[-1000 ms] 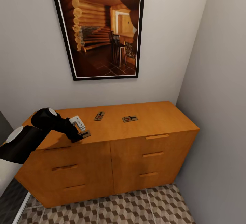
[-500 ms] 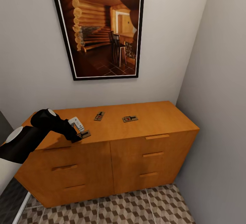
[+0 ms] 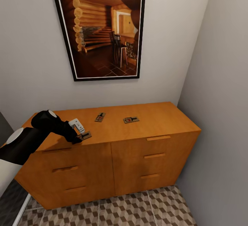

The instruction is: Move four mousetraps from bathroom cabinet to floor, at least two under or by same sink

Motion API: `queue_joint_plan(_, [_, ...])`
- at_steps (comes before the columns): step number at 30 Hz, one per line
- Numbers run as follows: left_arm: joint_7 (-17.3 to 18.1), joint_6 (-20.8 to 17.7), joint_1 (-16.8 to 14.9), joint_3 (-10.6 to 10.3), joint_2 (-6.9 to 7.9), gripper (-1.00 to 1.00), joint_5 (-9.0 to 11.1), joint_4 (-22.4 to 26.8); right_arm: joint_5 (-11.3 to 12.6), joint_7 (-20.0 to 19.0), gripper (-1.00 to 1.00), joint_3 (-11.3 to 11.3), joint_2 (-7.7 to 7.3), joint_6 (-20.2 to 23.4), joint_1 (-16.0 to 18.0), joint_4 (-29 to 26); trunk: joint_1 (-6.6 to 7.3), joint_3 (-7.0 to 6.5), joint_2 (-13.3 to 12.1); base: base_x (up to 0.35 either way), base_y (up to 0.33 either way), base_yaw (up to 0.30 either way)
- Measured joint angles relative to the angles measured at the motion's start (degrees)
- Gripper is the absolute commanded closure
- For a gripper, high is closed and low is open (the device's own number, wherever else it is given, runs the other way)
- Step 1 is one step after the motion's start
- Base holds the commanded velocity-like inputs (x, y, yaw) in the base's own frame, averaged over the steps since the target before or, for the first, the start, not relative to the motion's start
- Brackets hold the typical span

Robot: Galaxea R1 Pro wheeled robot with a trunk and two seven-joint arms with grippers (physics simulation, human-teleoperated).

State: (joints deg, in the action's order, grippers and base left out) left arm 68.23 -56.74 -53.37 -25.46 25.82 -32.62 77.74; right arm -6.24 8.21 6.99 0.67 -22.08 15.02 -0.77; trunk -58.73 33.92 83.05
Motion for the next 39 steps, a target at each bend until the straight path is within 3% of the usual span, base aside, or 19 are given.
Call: queue_joint_plan(39, [-0.1, 0.3, 0.2, 0.0, -0.55, -1.0, 0.0, -2.0, 0.0, 0.0, 1.0, 0.0, -0.01, 0.0, 0.0, 0.0, 0.01, -0.02, 0.0, 0.0, 0.0, 0.0])
